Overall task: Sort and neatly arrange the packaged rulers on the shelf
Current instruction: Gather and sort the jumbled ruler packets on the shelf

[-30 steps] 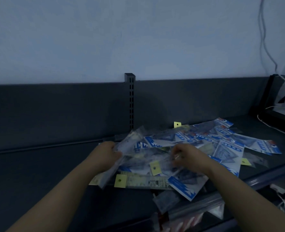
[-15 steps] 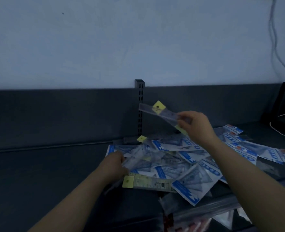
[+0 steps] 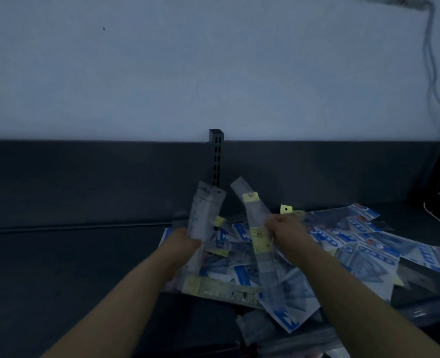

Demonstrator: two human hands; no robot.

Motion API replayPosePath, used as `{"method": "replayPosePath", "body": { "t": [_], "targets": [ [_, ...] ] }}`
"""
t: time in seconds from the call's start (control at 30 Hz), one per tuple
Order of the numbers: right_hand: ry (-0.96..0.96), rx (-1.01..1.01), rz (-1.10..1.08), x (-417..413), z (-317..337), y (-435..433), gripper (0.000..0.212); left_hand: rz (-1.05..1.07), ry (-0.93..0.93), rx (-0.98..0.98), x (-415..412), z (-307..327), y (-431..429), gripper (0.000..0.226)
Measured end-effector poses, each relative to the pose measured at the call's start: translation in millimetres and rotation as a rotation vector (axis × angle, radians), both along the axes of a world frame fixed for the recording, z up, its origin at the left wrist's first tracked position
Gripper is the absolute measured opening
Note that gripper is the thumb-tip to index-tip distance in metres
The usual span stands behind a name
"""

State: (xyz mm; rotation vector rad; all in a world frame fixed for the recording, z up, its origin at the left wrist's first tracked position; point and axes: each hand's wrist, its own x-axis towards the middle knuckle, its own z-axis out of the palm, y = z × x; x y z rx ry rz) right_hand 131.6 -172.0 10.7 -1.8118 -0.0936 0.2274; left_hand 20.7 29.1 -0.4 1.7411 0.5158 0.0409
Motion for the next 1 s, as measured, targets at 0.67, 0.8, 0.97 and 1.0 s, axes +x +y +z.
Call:
{"method": "replayPosePath", "body": {
  "t": [0.67,0.8,0.97,1.0],
  "targets": [
    [0.095,0.208,0.342,-103.4,-24.7,135.1,0.018,0.306,-0.108,-0.306,-107.3,-12.7,33.1,0.031],
    [0.067,0.205,0.47,-152.8,-17.3,189.0,0.019,0.403,-0.184,-0.246,-160.5,-5.0,82.5,0.032],
    [0.063,0.213,0.602,-235.0,-11.7,277.2,0.014,0.487,-0.233,-0.167,-249.5,5.1,168.4,0.026],
    [0.068,0.219,0.628,-253.2,-10.3,295.5,0.013,0.498,-0.236,-0.148,-268.7,7.3,185.7,0.023]
  ]
}}
